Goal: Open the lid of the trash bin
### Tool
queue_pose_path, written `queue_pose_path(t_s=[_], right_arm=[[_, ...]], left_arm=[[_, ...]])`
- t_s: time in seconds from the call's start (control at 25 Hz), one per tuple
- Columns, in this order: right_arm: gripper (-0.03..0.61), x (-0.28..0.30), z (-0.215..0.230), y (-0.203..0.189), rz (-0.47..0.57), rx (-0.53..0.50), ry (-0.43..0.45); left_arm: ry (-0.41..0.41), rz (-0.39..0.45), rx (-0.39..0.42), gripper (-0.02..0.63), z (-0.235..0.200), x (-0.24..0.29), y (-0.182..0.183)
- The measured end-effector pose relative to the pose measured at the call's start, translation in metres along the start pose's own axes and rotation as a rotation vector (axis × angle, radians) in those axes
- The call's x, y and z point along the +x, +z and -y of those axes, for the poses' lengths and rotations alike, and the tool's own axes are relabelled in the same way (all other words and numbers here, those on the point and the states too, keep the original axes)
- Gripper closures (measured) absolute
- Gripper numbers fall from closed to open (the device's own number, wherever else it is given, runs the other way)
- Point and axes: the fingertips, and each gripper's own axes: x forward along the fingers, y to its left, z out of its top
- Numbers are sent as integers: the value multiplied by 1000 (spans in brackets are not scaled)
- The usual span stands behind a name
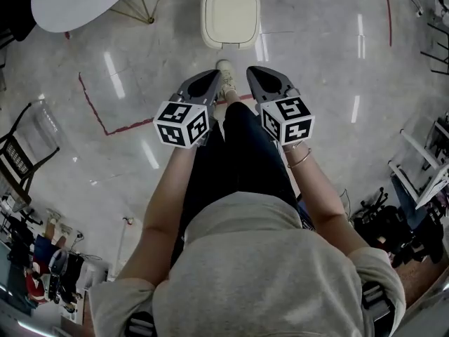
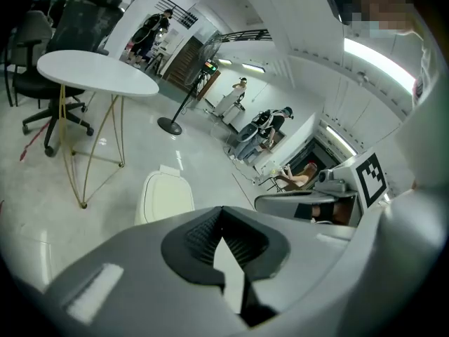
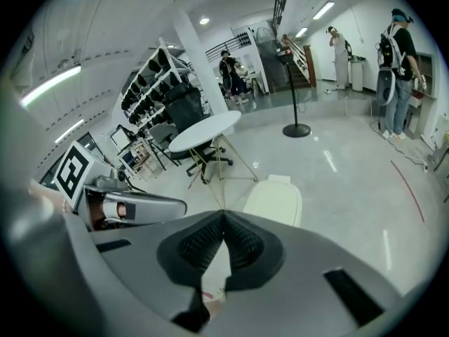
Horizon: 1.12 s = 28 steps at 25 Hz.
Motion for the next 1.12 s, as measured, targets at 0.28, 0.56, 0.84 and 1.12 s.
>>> queue_pose_path(t_s=[0.28,0.56,0.84,1.12], right_arm=[[572,47,34,-32,-79,-17,21],[572,91,66,-66,-95,67,-9],[571,138,81,-90,-118,69,-7],[572,172,107,-112,-134,118,-63]], left_arm=[[93,-2,-57,604,-33,18,-21],[81,-43,-49,604,-52,53,-59],[39,-32,-78,604,-69,86,-72],[72,-32,-146,604,-96,97,-79]])
